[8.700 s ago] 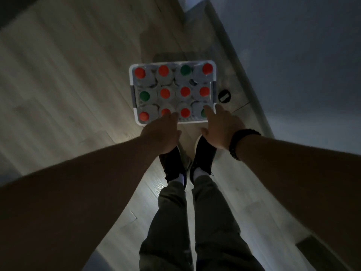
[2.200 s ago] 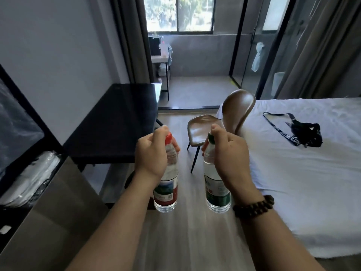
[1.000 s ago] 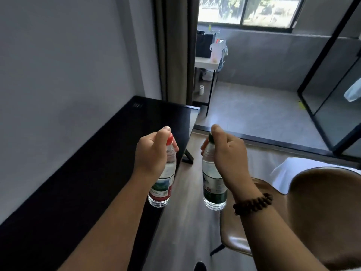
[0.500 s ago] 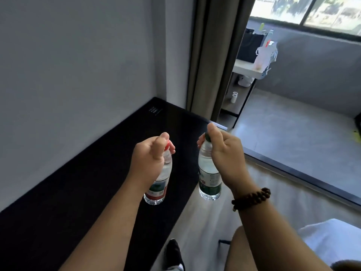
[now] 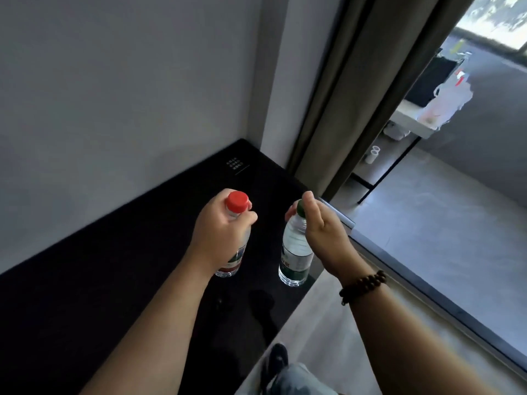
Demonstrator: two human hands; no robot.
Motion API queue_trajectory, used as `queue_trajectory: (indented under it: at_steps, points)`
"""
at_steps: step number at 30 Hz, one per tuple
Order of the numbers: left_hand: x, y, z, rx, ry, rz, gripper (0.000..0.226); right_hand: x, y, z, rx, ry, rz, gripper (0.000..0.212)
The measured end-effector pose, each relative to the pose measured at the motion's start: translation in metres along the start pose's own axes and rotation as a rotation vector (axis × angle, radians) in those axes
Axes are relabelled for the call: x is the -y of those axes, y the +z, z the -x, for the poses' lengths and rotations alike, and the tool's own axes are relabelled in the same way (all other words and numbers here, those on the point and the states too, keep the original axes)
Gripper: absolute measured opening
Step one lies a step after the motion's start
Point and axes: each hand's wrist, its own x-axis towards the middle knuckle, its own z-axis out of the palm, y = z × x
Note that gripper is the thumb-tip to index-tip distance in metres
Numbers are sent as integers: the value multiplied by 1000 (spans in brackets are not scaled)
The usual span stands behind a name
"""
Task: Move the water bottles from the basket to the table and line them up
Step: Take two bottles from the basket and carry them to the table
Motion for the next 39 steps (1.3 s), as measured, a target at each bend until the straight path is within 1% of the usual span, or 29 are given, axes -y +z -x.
queue_trajectory:
  at_steps: [1, 2, 3, 5, 6, 7, 12, 16, 18, 20, 22, 28, 32, 39]
  points:
    - [3, 2, -7, -15, -15, 12, 7, -2, -1, -10, 33, 8, 21, 67]
    - [8, 6, -14, -37, -28, 10, 9, -6, -2, -23, 74, 23, 34, 60]
    - [12, 10, -21, -63, -42, 7, 15, -11, -2, -35, 119, 42, 39, 50]
    - [22, 21, -34, -127, -65, 26, 34, -22, -3, -64, 211, 63, 43, 31]
    - [27, 29, -40, -170, -81, 28, 43, -29, -3, -81, 258, 60, 50, 25]
    - [32, 36, -47, -217, -94, 18, 46, -34, -2, -97, 305, 52, 54, 22]
    - [43, 77, -79, -423, -195, -88, 34, -66, -5, -172, 557, 33, -10, 15]
    - [38, 106, -98, -481, -302, -152, 33, -84, -13, -216, 662, 31, -6, 18]
    - [37, 118, -109, -487, -338, -211, 33, -97, -14, -235, 695, -1, 59, 28]
    - [37, 127, -120, -498, -373, -251, 34, -111, -15, -249, 709, -46, 173, 42]
    - [38, 136, -129, -513, -385, -296, 35, -120, -18, -260, 717, -64, 230, 48]
    - [43, 160, -148, -556, -413, -377, 36, -130, -27, -283, 721, -73, 267, 48]
    - [53, 171, -154, -557, -453, -353, 36, -136, -32, -291, 724, -54, 259, 47]
    - [60, 175, -164, -574, -500, -336, 37, -136, -37, -298, 778, -97, 285, 48]
